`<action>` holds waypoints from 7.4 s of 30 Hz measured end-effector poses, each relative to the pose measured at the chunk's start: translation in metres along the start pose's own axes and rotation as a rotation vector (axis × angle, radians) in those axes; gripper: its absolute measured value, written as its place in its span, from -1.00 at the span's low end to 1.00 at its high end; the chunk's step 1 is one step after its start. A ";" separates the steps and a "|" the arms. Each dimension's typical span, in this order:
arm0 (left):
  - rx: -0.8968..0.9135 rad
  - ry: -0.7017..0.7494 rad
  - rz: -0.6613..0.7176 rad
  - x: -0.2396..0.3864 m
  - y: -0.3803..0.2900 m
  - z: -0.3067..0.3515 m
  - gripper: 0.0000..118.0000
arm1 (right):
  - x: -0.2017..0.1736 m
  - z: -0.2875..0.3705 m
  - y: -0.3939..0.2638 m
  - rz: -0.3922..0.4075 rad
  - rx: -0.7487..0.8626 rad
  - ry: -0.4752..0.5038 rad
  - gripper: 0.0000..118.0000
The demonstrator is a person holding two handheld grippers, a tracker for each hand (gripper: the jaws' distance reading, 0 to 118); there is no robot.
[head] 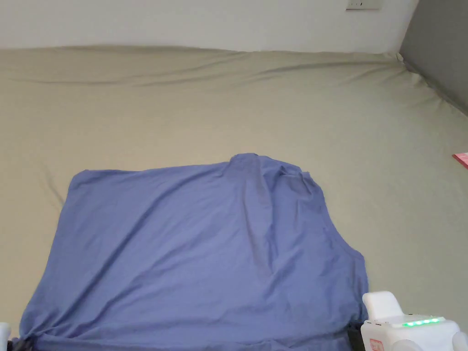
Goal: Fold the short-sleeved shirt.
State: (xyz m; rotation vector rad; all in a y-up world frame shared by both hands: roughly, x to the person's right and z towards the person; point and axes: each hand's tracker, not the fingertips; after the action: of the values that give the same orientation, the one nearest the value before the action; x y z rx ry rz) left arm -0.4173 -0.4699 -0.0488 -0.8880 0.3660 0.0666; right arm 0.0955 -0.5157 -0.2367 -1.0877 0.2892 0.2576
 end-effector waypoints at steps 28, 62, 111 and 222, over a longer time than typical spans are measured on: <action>0.147 -0.026 0.131 -0.043 0.001 0.029 -0.93 | -0.008 0.131 -0.010 -0.140 0.449 0.099 -0.94; -0.120 -0.015 0.039 -0.013 0.161 -0.181 -0.92 | -0.011 -0.074 0.207 -0.068 0.249 -0.111 -0.93; -0.046 0.070 0.179 -0.018 0.109 -0.146 0.98 | -0.071 0.130 0.121 0.200 0.663 -0.218 -1.00; 0.391 -0.009 -0.046 0.024 0.190 -0.039 -0.56 | -0.145 0.141 0.174 0.228 0.781 -0.098 -1.00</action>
State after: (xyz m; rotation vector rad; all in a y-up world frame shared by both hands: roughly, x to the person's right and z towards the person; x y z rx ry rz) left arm -0.4455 -0.3819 -0.2207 -0.5090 0.3357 -0.0425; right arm -0.0855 -0.3219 -0.2685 -0.2691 0.3833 0.3595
